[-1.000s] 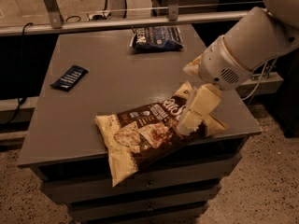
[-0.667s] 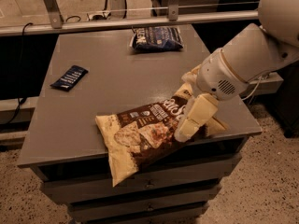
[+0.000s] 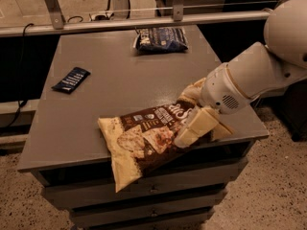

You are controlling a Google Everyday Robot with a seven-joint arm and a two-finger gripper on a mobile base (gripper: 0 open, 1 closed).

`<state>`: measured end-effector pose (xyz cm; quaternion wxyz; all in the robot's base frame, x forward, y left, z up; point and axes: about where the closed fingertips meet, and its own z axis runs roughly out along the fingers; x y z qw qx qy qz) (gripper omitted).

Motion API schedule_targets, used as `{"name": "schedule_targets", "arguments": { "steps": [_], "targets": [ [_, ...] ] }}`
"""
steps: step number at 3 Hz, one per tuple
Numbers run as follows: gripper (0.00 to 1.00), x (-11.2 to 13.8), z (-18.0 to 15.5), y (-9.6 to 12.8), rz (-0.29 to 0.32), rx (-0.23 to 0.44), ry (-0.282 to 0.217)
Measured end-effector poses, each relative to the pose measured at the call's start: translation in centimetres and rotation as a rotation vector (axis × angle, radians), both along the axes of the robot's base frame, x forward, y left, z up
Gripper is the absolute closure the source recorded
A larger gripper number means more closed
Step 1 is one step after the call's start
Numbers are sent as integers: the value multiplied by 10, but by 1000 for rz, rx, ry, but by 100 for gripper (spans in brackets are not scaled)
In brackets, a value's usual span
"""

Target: Pick brown chip bag

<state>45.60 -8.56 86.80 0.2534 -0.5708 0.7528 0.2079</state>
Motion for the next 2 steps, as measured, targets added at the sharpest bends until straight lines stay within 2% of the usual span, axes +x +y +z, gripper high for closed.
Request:
{"name": "schedule_targets", "arguments": {
  "steps": [2],
  "targets": [
    [65,-3,-2,-2,-12,27,-7]
  ]
}}
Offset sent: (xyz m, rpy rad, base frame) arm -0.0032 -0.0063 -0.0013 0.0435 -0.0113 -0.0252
